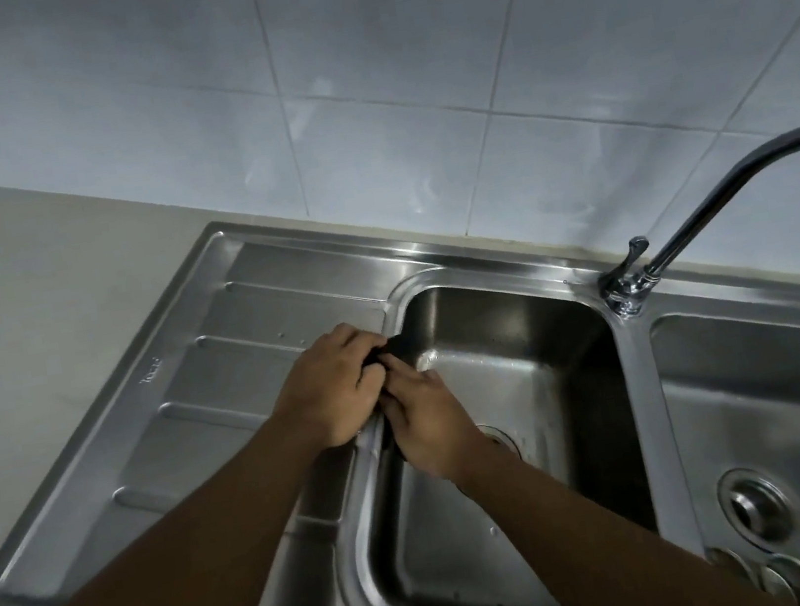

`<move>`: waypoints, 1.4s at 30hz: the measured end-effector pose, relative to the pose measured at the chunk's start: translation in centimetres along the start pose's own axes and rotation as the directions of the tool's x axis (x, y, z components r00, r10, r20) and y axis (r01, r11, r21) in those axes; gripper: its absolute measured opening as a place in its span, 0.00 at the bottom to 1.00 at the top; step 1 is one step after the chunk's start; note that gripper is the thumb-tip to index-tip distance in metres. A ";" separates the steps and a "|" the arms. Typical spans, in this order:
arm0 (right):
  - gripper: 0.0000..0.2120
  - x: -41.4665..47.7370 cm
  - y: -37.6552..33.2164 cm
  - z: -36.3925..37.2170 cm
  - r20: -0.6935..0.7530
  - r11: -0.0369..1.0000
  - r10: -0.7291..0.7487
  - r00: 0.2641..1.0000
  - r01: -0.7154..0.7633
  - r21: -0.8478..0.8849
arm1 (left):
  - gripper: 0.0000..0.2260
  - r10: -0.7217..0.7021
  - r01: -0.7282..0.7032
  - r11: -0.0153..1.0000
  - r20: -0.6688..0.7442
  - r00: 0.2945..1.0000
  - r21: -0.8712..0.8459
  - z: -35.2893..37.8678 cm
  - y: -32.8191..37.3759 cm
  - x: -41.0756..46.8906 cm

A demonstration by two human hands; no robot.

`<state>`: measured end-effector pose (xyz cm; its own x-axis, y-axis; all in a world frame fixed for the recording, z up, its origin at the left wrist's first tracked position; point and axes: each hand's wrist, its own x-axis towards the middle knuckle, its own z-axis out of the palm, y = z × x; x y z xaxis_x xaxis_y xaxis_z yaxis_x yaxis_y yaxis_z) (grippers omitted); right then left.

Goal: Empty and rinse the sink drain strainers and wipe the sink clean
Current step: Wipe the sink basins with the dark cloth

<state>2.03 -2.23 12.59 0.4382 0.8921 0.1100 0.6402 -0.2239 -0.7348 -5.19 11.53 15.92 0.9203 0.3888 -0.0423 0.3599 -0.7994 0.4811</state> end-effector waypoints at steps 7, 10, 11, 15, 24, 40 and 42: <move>0.17 -7.1 -3.5 3.1 0.056 1.000 -0.012 0.998 0.012 0.000 | 0.17 -0.003 -0.008 0.989 0.074 0.997 0.150 1.0 -0.1 -4.5; 0.20 -10.1 -4.8 3.8 0.073 0.998 -0.068 0.995 0.068 0.009 | 0.19 0.012 -0.028 0.986 0.094 0.996 0.165 1.4 -0.1 -6.3; 0.21 -11.1 -5.2 4.1 0.087 0.998 -0.068 0.994 0.069 0.001 | 0.19 0.021 -0.039 0.984 0.102 0.995 0.172 1.3 -0.2 -6.9; 0.20 -14.9 -5.9 4.7 0.156 0.998 -0.032 0.987 0.041 -0.050 | 0.23 0.024 -0.062 0.968 0.155 0.988 0.244 1.0 -0.8 -9.5; 0.21 -15.1 -6.0 3.5 0.228 0.995 0.013 0.974 0.011 -0.101 | 0.24 0.009 -0.055 0.969 0.191 0.982 0.239 1.1 -1.4 -15.1; 0.17 -20.7 -2.4 -3.2 0.335 0.975 0.112 0.936 -0.037 -0.221 | 0.28 -0.046 -0.074 0.941 0.341 0.939 0.330 4.4 4.8 -18.3; 0.17 -21.5 -2.0 -4.2 0.312 0.974 0.150 0.938 -0.087 -0.208 | 0.28 -0.114 -0.018 0.937 0.355 0.928 0.349 5.4 6.3 -17.7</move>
<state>-6.07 -22.63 14.51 0.3102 0.9257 -0.2163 0.7170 -0.3772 -0.5862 -18.36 -2.89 14.99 0.8673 0.2897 -0.4048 0.3740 -0.9159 0.1459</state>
